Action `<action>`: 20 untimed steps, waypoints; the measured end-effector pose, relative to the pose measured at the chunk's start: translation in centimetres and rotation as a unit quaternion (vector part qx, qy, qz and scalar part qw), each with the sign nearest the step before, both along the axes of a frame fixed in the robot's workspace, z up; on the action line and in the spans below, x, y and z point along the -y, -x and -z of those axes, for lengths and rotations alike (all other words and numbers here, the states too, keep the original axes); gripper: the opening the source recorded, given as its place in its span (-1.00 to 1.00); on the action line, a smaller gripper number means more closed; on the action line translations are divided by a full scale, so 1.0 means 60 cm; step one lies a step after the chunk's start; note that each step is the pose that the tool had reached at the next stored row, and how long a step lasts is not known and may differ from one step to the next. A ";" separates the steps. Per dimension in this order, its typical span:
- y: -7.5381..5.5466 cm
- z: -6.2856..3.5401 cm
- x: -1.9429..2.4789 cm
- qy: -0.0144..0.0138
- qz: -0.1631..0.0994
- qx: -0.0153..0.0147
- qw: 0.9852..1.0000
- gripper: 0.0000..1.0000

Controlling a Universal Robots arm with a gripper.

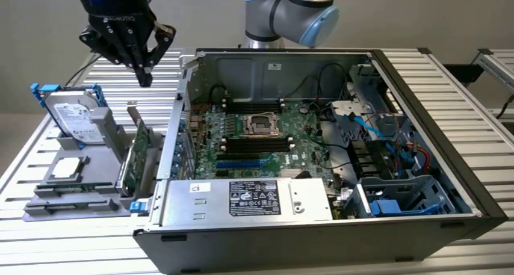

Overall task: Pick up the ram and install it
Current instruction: 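Reach for the ram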

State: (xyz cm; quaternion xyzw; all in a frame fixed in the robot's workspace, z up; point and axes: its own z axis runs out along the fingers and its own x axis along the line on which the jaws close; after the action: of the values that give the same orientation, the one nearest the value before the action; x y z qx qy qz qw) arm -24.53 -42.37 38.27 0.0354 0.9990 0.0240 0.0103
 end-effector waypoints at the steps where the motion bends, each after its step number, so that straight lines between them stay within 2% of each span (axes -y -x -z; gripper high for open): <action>1: 0.006 0.001 0.0016 0.000 0.000 0.000 1.000 -0.79; 6: 0.031 0.010 0.0099 0.000 0.000 -0.004 1.000 -0.79; 12: 0.055 0.019 0.0184 0.001 0.000 -0.010 1.000 -0.79; 20: 0.095 0.031 0.0302 0.001 0.000 -0.014 1.000 -0.79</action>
State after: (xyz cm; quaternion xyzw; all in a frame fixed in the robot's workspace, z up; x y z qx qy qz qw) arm -30.25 -44.18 36.42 0.0357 0.9991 0.0221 -0.0036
